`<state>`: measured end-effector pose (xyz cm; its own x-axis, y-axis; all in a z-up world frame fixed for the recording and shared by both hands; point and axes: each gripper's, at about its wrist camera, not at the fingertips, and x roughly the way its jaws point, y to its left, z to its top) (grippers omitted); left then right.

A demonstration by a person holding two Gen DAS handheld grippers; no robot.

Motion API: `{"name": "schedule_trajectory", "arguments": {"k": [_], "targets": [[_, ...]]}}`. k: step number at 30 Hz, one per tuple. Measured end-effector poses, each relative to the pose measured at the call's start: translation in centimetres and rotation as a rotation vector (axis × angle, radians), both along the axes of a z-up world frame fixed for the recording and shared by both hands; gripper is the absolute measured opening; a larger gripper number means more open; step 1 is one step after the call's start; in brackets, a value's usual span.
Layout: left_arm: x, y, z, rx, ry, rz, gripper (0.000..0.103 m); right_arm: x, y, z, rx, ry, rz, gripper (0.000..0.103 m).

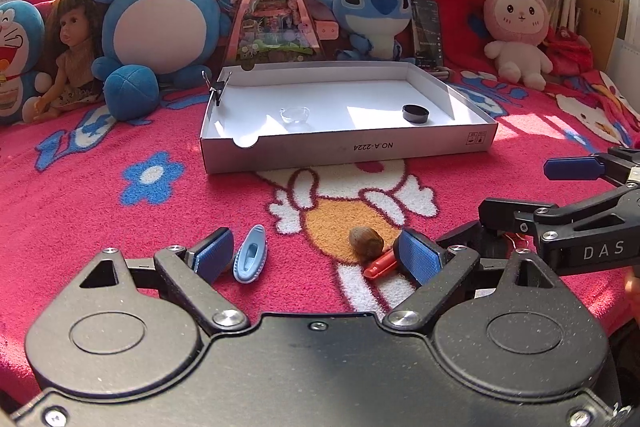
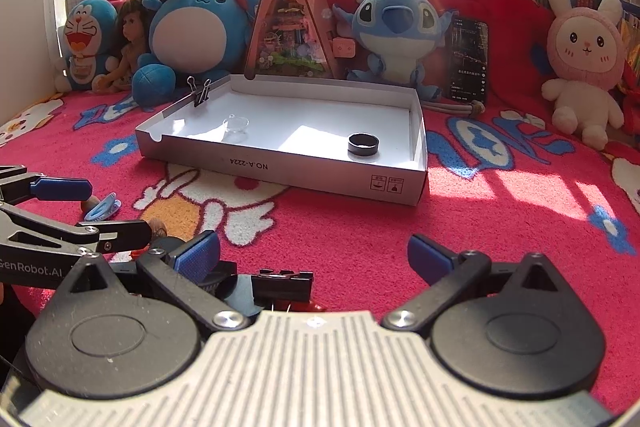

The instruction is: Organize rigid objects

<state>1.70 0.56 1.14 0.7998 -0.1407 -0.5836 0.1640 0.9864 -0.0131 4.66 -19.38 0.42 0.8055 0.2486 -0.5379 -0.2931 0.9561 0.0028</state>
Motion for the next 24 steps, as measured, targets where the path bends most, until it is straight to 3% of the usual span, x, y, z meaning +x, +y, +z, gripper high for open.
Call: {"name": "schedule_trajectory", "arguments": {"k": [10,16,19,24], "targets": [[-1.4,0.7,0.1,-0.014,0.037,-0.047,0.087,-1.4,0.3,-0.7,-0.039,0.012,0.02,0.103],[-1.8,0.9,0.0,-0.054,0.074,-0.067,0.072,-2.2,0.4,-0.8,-0.056,0.019,0.035,0.097],[-2.0,0.8,0.1,-0.063,0.076,-0.071,0.055,-2.6,0.4,-0.7,-0.047,0.017,0.044,0.088],[-2.3,0.3,0.4,-0.076,0.076,-0.111,0.032,-3.4,0.5,-0.4,-0.01,0.021,0.048,0.045]]}}
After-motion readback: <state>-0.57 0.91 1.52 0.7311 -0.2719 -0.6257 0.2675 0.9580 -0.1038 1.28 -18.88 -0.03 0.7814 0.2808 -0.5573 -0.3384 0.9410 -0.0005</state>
